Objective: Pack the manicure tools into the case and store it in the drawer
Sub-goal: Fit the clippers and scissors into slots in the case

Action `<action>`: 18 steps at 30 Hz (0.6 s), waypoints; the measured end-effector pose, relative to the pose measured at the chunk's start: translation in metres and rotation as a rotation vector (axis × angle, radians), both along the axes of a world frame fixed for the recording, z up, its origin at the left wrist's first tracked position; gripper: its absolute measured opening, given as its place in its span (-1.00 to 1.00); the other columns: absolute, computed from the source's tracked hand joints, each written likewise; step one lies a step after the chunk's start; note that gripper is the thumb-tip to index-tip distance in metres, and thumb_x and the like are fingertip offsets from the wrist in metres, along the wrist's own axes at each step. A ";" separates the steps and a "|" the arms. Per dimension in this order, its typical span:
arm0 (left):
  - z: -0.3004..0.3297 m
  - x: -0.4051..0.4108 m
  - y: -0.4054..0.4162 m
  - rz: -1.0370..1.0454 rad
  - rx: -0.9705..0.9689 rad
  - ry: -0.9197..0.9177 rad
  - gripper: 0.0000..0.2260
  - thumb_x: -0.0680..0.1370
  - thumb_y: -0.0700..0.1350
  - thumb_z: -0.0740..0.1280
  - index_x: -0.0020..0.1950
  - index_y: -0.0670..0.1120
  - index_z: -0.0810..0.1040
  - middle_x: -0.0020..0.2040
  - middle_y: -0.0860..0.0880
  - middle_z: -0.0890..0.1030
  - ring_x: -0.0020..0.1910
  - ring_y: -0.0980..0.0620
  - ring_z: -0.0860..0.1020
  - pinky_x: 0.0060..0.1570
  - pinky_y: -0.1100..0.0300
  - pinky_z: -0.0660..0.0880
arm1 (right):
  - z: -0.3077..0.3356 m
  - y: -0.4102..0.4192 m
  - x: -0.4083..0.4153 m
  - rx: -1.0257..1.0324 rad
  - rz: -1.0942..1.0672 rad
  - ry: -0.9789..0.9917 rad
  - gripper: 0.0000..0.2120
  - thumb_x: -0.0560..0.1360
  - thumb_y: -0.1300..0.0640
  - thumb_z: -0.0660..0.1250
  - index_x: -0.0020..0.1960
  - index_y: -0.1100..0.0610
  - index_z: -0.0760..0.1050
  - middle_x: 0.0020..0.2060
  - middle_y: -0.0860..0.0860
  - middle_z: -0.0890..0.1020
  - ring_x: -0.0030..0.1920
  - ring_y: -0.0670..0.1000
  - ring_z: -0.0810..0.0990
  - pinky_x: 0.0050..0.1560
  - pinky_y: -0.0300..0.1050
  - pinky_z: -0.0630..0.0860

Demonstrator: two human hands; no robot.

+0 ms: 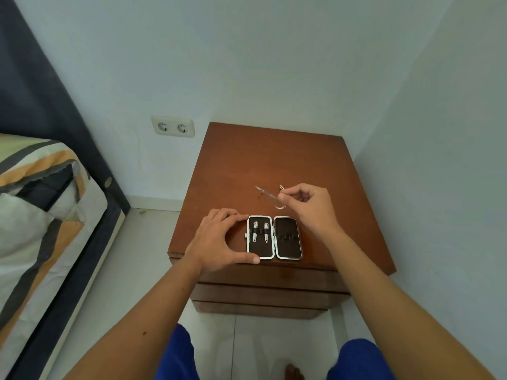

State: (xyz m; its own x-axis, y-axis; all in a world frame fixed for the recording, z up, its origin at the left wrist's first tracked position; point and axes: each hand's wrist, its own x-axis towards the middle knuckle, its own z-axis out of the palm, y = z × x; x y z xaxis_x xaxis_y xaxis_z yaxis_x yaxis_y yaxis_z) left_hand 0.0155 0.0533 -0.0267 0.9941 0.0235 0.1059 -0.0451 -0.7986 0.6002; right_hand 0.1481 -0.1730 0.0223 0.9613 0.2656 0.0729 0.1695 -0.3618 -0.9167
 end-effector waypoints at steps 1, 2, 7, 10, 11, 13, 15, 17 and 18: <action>0.001 0.000 0.000 -0.001 0.000 0.002 -0.05 0.18 0.61 0.44 0.49 0.21 0.44 0.36 0.24 0.41 0.38 0.17 0.29 0.41 0.07 0.31 | -0.003 -0.003 -0.010 0.015 -0.015 0.019 -0.93 0.44 0.10 0.62 -0.09 0.00 0.76 -0.24 -0.03 0.77 -0.22 -0.09 0.66 -0.03 -0.04 0.61; 0.001 -0.001 -0.001 -0.002 0.003 0.007 -0.05 0.18 0.60 0.44 0.48 0.21 0.44 0.36 0.23 0.41 0.39 0.17 0.28 0.42 0.07 0.30 | -0.006 -0.007 -0.021 0.031 -0.028 0.041 -0.92 0.45 0.10 0.62 -0.09 0.00 0.76 -0.24 -0.03 0.77 -0.20 -0.06 0.68 0.00 -0.01 0.63; 0.001 -0.004 -0.003 0.015 0.023 0.025 -0.04 0.18 0.62 0.41 0.48 0.19 0.44 0.40 0.19 0.41 0.40 0.14 0.28 0.43 0.03 0.30 | -0.021 -0.019 -0.071 0.012 -0.073 0.090 -0.92 0.46 0.13 0.61 -0.08 -0.01 0.76 -0.26 -0.01 0.76 -0.23 0.00 0.69 -0.06 -0.05 0.62; 0.001 -0.002 -0.002 -0.004 0.052 0.028 -0.03 0.20 0.60 0.42 0.52 0.20 0.40 0.42 0.16 0.40 0.42 0.10 0.27 0.45 0.02 0.26 | -0.025 -0.024 -0.091 -0.047 -0.117 0.075 -0.94 0.45 0.14 0.61 -0.13 0.01 0.76 -0.34 -0.06 0.72 -0.35 -0.21 0.59 -0.20 -0.32 0.49; 0.001 -0.001 -0.002 -0.014 0.065 0.035 -0.02 0.20 0.60 0.41 0.54 0.20 0.37 0.43 0.14 0.40 0.42 0.08 0.26 0.46 0.02 0.25 | -0.026 -0.025 -0.096 -0.076 -0.130 0.064 -0.94 0.45 0.13 0.61 -0.14 0.00 0.76 -0.36 -0.08 0.71 -0.37 -0.23 0.58 -0.23 -0.38 0.45; 0.002 0.000 0.000 -0.032 0.094 0.064 0.05 0.19 0.65 0.35 0.59 0.21 0.31 0.45 0.12 0.37 0.44 0.06 0.24 0.48 0.00 0.22 | -0.026 -0.026 -0.104 -0.125 -0.145 0.061 -0.94 0.44 0.12 0.61 -0.17 -0.01 0.76 -0.40 -0.12 0.70 -0.37 -0.24 0.60 -0.27 -0.43 0.42; 0.002 0.002 0.001 -0.047 0.110 0.092 0.09 0.17 0.68 0.28 0.62 0.22 0.27 0.47 0.11 0.34 0.45 0.04 0.22 0.49 -0.03 0.21 | -0.026 -0.027 -0.111 -0.176 -0.145 0.072 -0.94 0.44 0.10 0.60 -0.19 -0.02 0.75 -0.42 -0.15 0.69 -0.38 -0.23 0.60 -0.28 -0.44 0.41; 0.003 0.002 0.002 -0.060 0.100 0.103 0.06 0.20 0.64 0.35 0.62 0.22 0.26 0.48 0.10 0.32 0.45 0.03 0.20 0.50 -0.03 0.19 | -0.026 -0.027 -0.115 -0.204 -0.152 0.095 -0.93 0.44 0.09 0.58 -0.21 -0.02 0.74 -0.42 -0.14 0.70 -0.36 -0.20 0.63 -0.27 -0.39 0.42; 0.003 0.002 0.002 -0.068 0.095 0.102 0.03 0.23 0.58 0.42 0.62 0.21 0.26 0.48 0.09 0.32 0.45 0.03 0.19 0.49 -0.01 0.18 | -0.025 -0.026 -0.116 -0.208 -0.157 0.108 -0.93 0.44 0.08 0.58 -0.22 -0.02 0.73 -0.41 -0.13 0.71 -0.34 -0.19 0.66 -0.27 -0.37 0.44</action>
